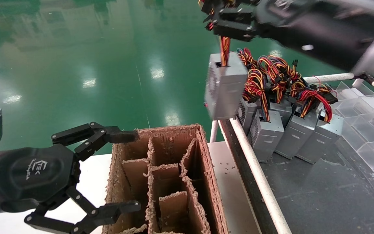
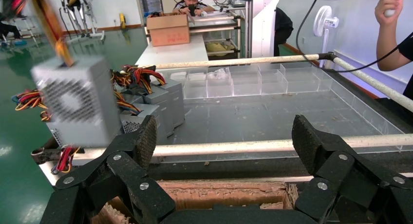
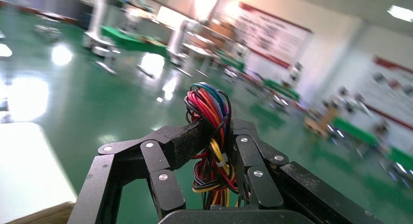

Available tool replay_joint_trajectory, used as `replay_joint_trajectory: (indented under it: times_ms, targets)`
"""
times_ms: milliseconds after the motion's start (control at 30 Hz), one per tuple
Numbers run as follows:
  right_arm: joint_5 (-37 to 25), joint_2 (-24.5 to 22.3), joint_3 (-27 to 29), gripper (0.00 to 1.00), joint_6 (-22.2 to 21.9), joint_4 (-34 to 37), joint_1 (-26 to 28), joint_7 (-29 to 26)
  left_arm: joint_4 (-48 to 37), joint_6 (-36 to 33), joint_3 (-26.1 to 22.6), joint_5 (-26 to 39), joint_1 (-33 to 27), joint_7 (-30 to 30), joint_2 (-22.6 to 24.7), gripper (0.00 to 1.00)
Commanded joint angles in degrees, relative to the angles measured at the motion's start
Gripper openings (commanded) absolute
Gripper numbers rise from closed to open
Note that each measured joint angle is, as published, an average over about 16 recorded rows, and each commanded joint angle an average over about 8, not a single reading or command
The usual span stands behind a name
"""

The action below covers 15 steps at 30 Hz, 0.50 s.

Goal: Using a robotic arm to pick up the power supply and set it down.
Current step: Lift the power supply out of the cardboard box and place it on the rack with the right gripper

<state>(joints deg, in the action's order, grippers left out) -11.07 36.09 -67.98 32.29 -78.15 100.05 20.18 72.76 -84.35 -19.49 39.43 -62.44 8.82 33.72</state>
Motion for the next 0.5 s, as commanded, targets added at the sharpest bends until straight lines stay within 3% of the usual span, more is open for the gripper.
replay_joint_trajectory:
  times_ms: [33, 200, 500]
  targets:
    - [0.2, -2.4, 0.3, 0.0, 4.7, 0.0, 1.2, -0.5, 0.0, 0.0, 0.0, 0.0, 0.0, 0.0, 0.0, 1.0]
    - [-0.4, -7.8, 0.5, 0.0, 14.0, 0.0, 4.0, -2.6, 0.0, 0.0, 0.0, 0.0, 0.0, 0.0, 0.0, 1.0]
    - [-2.1, -16.4, -0.5, 0.0, 24.3, -0.1, 6.8, -8.8, 0.0, 0.0, 0.0, 0.0, 0.0, 0.0, 0.0, 1.0]
